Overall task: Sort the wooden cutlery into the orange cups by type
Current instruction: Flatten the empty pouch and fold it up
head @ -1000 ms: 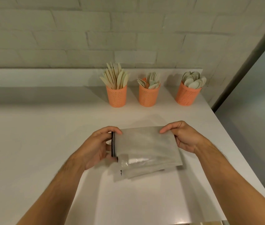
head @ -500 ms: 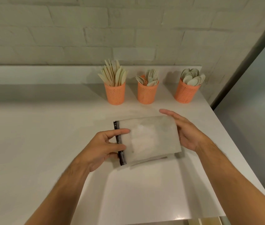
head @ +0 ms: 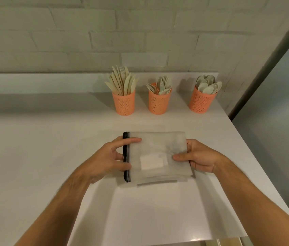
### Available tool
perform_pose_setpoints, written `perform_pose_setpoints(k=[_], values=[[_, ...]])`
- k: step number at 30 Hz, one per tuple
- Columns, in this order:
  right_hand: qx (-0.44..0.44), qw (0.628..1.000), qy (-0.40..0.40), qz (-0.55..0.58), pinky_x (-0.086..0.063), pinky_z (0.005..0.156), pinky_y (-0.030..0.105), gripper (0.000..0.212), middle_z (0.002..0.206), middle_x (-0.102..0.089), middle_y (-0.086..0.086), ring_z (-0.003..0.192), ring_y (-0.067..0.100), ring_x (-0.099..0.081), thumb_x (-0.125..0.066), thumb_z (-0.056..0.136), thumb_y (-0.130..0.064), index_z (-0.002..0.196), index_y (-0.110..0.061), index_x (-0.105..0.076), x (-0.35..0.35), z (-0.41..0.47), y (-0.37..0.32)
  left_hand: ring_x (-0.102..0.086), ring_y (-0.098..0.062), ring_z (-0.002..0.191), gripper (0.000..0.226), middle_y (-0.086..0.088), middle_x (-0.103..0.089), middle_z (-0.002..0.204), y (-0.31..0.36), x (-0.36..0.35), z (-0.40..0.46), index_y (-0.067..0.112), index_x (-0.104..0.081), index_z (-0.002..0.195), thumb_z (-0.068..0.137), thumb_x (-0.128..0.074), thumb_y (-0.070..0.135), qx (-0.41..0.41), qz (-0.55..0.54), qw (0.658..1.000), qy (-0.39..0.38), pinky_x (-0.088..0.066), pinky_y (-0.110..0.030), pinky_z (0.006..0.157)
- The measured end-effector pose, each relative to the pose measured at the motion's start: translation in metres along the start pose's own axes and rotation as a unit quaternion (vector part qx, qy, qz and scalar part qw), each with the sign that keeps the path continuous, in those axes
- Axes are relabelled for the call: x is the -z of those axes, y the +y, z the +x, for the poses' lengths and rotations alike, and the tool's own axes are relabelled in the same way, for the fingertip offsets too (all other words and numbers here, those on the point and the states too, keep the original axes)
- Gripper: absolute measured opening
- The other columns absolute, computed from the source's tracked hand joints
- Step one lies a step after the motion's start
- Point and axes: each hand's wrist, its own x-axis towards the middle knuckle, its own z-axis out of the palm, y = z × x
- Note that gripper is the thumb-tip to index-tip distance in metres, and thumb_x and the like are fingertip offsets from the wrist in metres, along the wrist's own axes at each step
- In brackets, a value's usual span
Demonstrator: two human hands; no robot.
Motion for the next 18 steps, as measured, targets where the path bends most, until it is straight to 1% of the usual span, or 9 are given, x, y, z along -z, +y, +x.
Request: perform_pose_setpoints(k=[2, 3, 5, 7, 8, 10, 12, 15, 18], values=[[0.008, 0.999, 0.008, -0.047, -0.059, 0.09, 0.042, 0.048, 0.122, -0.067, 0.027, 0.11, 0.037, -0.068, -0.071, 0.075, 0.009, 0.123, 0.008, -0.062, 0.005, -0.002, -0.009, -0.069, -0.038, 0.1, 0.084, 0.002, -0.048, 0.141, 0.004, 0.004, -0.002, 0.04, -0.054, 0.134, 0.076, -0.069, -0.02, 0.015, -0.029, 0.999, -0.016, -0.058, -0.046, 0.08], [0.008, 0.997, 0.001, -0.075, -0.06, 0.088, 0.042, 0.046, 0.118, -0.069, 0.025, 0.105, 0.034, -0.07, -0.072, 0.075, 0.011, 0.12, 0.007, -0.064, 0.008, -0.005, -0.016, -0.069, -0.039, 0.101, 0.084, -0.002, -0.053, 0.137, 0.008, 0.006, -0.003, 0.044, -0.049, 0.135, 0.078, -0.073, -0.012, 0.037, -0.057, 0.998, -0.019, -0.058, -0.048, 0.08], [0.0, 0.987, -0.035, -0.156, -0.061, 0.083, 0.038, 0.038, 0.111, -0.073, 0.019, 0.097, 0.029, -0.073, -0.071, 0.077, 0.013, 0.113, 0.003, -0.069, 0.012, -0.011, -0.035, -0.067, -0.032, 0.108, 0.074, -0.005, -0.064, 0.125, 0.02, 0.006, 0.001, 0.048, -0.046, 0.134, 0.074, -0.082, 0.021, 0.084, -0.041, 0.995, -0.025, -0.056, -0.05, 0.089], [-0.019, 0.963, -0.081, -0.257, -0.06, 0.079, 0.032, 0.032, 0.105, -0.076, 0.012, 0.093, 0.023, -0.074, -0.072, 0.079, 0.014, 0.106, -0.002, -0.072, 0.01, -0.017, -0.057, -0.064, -0.016, 0.114, 0.071, 0.006, -0.071, 0.118, 0.033, -0.008, 0.015, 0.04, -0.052, 0.132, 0.066, -0.078, 0.048, 0.121, 0.071, 0.988, -0.059, -0.05, -0.041, 0.099], [-0.027, 0.948, -0.098, -0.302, -0.06, 0.079, 0.031, 0.031, 0.103, -0.077, 0.01, 0.092, 0.022, -0.074, -0.073, 0.079, 0.013, 0.105, -0.004, -0.073, 0.009, -0.019, -0.067, -0.064, -0.014, 0.115, 0.067, 0.008, -0.072, 0.115, 0.039, -0.021, 0.023, 0.034, -0.057, 0.13, 0.068, -0.077, 0.05, 0.132, 0.113, 0.981, -0.083, -0.049, -0.037, 0.099], [-0.026, 0.928, -0.107, -0.357, -0.059, 0.078, 0.029, 0.03, 0.101, -0.077, 0.008, 0.091, 0.02, -0.075, -0.075, 0.079, 0.011, 0.104, -0.005, -0.073, 0.007, -0.025, -0.083, -0.066, -0.023, 0.112, 0.045, -0.001, -0.074, 0.112, 0.045, -0.049, 0.037, 0.018, -0.069, 0.12, 0.079, -0.077, 0.034, 0.136, 0.141, 0.974, -0.11, -0.051, -0.037, 0.096], [-0.015, 0.927, -0.082, -0.366, -0.06, 0.077, 0.029, 0.028, 0.103, -0.077, 0.008, 0.092, 0.022, -0.074, -0.076, 0.081, 0.006, 0.105, -0.007, -0.073, 0.012, -0.033, -0.093, -0.07, -0.029, 0.101, 0.023, -0.012, -0.075, 0.107, 0.043, -0.068, 0.044, 0.008, -0.074, 0.109, 0.088, -0.07, 0.018, 0.116, 0.116, 0.983, -0.083, -0.054, -0.04, 0.091], [-0.034, 0.931, -0.068, -0.356, -0.058, 0.089, 0.032, 0.029, 0.11, -0.076, 0.005, 0.1, 0.019, -0.073, -0.076, 0.084, -0.004, 0.113, -0.008, -0.071, 0.029, -0.049, -0.09, -0.071, -0.021, 0.085, 0.019, -0.014, -0.076, 0.101, 0.034, -0.081, 0.043, 0.003, -0.074, 0.105, 0.093, -0.062, 0.01, 0.087, 0.054, 0.995, -0.019, -0.057, -0.033, 0.077], [-0.052, 0.91, -0.053, -0.409, -0.05, 0.105, 0.04, 0.033, 0.114, -0.075, 0.0, 0.108, 0.017, -0.07, -0.079, 0.082, -0.012, 0.115, -0.011, -0.072, 0.05, -0.06, -0.075, -0.072, -0.019, 0.085, 0.018, -0.011, -0.076, 0.1, 0.027, -0.093, 0.035, 0.004, -0.073, 0.105, 0.094, -0.059, 0.007, 0.063, 0.019, 0.997, 0.026, -0.058, -0.028, 0.073]])
